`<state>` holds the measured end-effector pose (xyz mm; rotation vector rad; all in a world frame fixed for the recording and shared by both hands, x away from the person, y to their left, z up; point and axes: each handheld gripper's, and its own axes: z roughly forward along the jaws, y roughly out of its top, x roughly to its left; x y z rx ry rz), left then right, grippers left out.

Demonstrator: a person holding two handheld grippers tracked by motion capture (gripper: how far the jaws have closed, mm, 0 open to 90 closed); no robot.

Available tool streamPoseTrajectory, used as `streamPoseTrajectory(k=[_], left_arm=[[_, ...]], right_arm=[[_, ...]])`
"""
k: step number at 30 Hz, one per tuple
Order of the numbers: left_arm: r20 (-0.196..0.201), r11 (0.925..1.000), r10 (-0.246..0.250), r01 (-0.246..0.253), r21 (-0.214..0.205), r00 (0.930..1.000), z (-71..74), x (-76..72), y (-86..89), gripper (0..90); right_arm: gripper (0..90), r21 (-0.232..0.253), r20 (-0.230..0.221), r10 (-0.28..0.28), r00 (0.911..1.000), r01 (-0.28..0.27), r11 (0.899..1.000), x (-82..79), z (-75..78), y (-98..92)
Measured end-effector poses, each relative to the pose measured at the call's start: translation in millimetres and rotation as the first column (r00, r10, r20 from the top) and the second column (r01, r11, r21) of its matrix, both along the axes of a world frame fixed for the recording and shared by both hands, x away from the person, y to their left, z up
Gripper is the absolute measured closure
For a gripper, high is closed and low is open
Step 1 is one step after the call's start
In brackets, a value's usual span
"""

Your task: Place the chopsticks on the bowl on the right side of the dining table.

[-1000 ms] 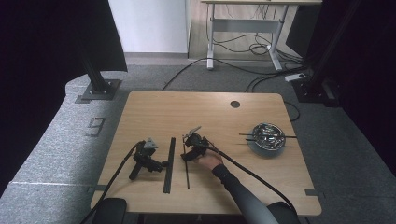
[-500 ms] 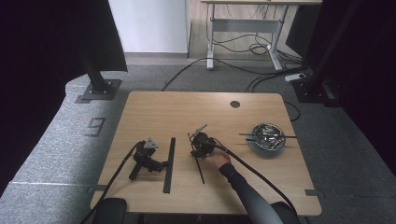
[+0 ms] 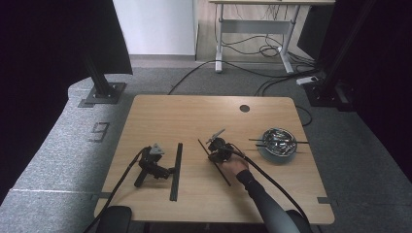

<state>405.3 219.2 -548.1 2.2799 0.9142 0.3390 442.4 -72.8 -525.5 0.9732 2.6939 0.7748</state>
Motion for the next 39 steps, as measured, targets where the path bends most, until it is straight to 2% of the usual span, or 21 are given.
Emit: streamPoseTrajectory(k=[15, 27, 39], left_arm=[[0.0, 1.0, 0.0, 0.0, 0.0, 1.0, 0.0, 0.0, 0.0, 0.0], [0.0, 1.0, -0.001, 0.001, 0.0, 1.0, 0.0, 0.1, 0.0, 0.0], [0.0, 1.0, -0.001, 0.001, 0.001, 1.0, 0.0, 0.1, 0.0, 0.0]], right_arm=[[85.5, -0.024, -0.019, -0.026, 0.9995, 0.026, 0.999, -14.0, 1.2, -37.6], [85.4, -0.033, -0.02, -0.068, 0.9975, 0.068, 0.997, -30.3, 1.0, -76.5], [85.4, -0.045, -0.019, -0.128, 0.9916, 0.127, 0.991, -49.0, 0.8, -122.3]])
